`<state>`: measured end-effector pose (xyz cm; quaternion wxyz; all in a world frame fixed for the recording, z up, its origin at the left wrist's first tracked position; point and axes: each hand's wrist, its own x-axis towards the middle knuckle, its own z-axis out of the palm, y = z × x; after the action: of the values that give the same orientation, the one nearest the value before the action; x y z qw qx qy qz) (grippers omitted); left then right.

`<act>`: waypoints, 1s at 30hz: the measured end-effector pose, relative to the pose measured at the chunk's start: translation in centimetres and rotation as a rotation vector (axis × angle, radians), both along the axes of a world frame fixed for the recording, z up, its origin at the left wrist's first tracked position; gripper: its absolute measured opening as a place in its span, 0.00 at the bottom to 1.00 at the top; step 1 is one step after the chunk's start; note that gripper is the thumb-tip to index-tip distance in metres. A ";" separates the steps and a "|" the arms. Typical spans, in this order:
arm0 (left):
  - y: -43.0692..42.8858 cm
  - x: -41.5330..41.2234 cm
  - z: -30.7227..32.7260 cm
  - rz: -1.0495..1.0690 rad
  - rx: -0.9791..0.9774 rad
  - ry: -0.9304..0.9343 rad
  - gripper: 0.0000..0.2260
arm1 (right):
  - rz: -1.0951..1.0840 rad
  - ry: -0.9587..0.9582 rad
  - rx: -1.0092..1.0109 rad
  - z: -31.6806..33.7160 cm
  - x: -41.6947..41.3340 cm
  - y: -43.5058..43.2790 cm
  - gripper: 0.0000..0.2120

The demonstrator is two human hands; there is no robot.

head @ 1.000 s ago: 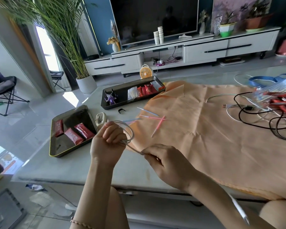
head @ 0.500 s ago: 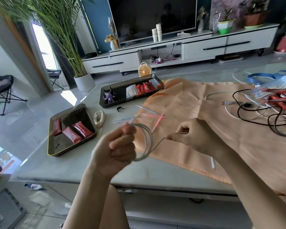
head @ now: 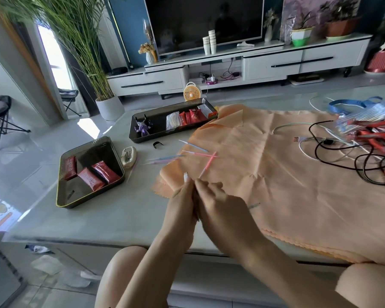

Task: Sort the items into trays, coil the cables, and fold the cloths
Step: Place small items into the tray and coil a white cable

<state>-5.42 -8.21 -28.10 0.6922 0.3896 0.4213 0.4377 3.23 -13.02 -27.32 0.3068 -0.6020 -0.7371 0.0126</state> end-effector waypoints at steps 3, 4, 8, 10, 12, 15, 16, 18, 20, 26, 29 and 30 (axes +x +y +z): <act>0.7 -0.1 0.9 -0.005 -0.030 -0.193 0.17 | -0.054 -0.161 -0.028 -0.8 -1.4 -1.3 0.36; 1.0 -0.4 1.3 0.013 -0.026 -0.263 0.17 | -0.047 -0.179 0.042 -1.1 -1.8 -1.4 0.36; 2.7 -3.4 2.8 0.059 -0.083 -0.609 0.18 | 0.055 -0.239 0.231 -1.7 -1.4 -1.2 0.21; 2.9 -4.6 3.1 0.006 -0.070 -0.644 0.14 | 0.099 -0.066 0.159 -1.6 -0.7 -0.7 0.11; 2.7 -5.0 3.0 -0.073 -0.093 -0.634 0.14 | 0.076 0.249 -0.026 -1.2 0.1 0.2 0.06; 2.1 -4.6 2.9 -0.200 -0.154 -0.606 0.13 | 0.091 1.005 -0.477 -0.4 1.4 1.7 0.14; 1.8 -4.1 2.8 -0.242 -0.171 -0.596 0.12 | 0.153 1.292 -0.608 0.0 1.8 2.0 0.14; 1.2 -2.8 2.4 -0.299 -0.188 -0.548 0.11 | 0.263 1.637 -0.675 0.3 2.2 2.1 0.18; 0.7 -1.6 2.0 -0.335 -0.202 -0.489 0.14 | 0.224 1.645 -0.533 0.3 1.9 1.9 0.19; -0.1 0.9 1.0 -0.333 -0.186 -0.444 0.13 | -0.120 1.179 0.074 -1.2 0.8 2.2 0.10; -0.2 1.2 0.9 -0.268 -0.110 -0.324 0.13 | -0.138 1.168 0.117 -1.7 0.8 2.1 0.14; -0.2 1.2 0.9 -0.240 -0.102 -0.268 0.14 | -0.150 1.155 0.115 -1.8 0.8 2.1 0.15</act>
<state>-4.20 -8.45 -27.25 0.8082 0.3396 0.2976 0.3781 4.00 -10.89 -29.07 0.6913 -0.5304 -0.4051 0.2769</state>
